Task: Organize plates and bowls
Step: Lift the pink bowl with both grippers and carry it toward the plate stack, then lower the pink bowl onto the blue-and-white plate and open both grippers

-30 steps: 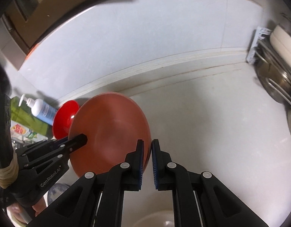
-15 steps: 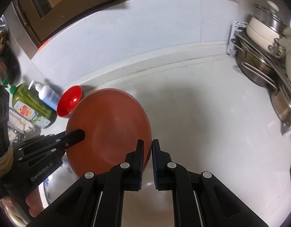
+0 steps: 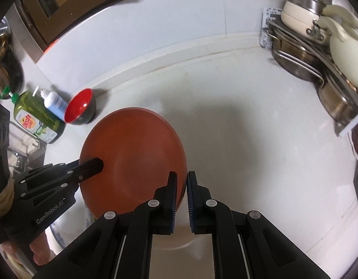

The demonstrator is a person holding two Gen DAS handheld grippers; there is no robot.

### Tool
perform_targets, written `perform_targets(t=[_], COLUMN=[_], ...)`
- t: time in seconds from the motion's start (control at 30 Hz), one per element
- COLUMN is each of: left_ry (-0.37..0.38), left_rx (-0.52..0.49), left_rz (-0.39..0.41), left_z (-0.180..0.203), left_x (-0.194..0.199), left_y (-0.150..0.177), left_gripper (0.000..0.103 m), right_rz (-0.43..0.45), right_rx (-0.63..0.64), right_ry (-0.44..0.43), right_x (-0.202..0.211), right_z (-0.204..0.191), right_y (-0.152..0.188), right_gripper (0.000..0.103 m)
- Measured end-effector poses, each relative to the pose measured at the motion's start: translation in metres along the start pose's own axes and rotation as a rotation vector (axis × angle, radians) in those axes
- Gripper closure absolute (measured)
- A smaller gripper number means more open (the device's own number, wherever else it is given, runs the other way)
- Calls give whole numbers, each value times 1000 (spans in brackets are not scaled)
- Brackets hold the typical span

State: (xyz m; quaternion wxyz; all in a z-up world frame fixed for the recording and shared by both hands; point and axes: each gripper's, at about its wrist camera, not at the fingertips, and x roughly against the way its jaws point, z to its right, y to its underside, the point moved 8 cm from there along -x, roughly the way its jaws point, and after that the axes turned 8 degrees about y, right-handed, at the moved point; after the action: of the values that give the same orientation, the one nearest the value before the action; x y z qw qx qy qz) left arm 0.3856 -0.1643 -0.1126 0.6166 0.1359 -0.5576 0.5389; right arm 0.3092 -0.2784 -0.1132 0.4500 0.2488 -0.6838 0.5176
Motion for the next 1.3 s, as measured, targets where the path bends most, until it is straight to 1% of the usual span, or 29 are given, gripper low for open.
perform_targets(t=[0.37, 0.57, 0.73, 0.93, 1.3], left_ry=[-1, -3, -7, -18, -12], left_rx=[-6, 3, 8, 8, 16], left_rz=[-75, -109, -131, -146, -148], left_z=[8, 8, 8, 6, 6], left_x=[-22, -34, -40, -44, -47], left_y=[29, 36, 41, 43, 44], left_gripper=[92, 92, 92, 92, 89], right_rz=[-76, -110, -128, -159, -169], right_rx=[-12, -32, -24, -22, -10], right_ry=[10, 4, 4, -4, -7], right_x=[-13, -22, -28, -38, -43], right_z=[14, 21, 25, 26, 26], right_y=[29, 39, 44, 50, 50], right_gripper=[93, 93, 93, 93, 92])
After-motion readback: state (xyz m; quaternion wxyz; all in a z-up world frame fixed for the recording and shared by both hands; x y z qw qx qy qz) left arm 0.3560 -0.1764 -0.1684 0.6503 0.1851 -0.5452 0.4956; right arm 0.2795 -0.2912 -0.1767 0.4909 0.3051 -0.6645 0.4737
